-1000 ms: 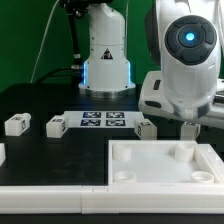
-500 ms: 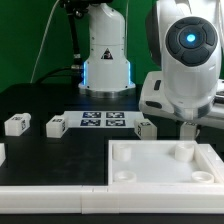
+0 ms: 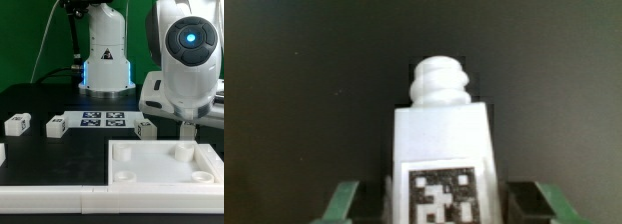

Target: Assemble one leg

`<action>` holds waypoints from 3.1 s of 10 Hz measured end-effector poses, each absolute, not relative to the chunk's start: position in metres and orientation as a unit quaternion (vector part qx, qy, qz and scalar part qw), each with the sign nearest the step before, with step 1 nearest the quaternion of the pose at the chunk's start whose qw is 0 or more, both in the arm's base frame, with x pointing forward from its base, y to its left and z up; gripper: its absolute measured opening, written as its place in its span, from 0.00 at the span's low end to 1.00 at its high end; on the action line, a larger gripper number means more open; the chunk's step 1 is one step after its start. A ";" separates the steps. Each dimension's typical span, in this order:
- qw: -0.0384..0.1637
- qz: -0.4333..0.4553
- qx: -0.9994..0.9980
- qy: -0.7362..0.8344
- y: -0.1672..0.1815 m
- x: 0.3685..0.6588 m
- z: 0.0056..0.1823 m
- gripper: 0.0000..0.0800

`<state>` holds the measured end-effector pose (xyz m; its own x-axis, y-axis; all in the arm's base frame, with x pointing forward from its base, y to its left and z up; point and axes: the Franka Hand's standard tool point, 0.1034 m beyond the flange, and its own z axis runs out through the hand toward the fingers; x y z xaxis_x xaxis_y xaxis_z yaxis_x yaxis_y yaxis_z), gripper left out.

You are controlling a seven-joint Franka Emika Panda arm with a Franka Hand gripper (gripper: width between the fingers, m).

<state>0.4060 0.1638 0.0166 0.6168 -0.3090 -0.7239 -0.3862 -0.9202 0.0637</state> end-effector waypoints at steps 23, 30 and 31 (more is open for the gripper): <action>0.035 -0.068 -0.996 0.051 0.161 0.473 0.090 0.36; 0.021 -0.099 -0.991 -0.086 0.138 0.544 0.112 0.36; 0.019 -0.096 -0.991 -0.091 0.139 0.558 0.116 0.36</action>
Offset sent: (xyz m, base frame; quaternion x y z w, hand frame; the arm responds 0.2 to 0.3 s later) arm 0.0099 -0.0219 0.0482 -0.0071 -0.0253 -0.0229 0.9994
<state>0.5584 0.1391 0.1158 0.9652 0.1761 0.1932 0.1834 -0.9828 -0.0204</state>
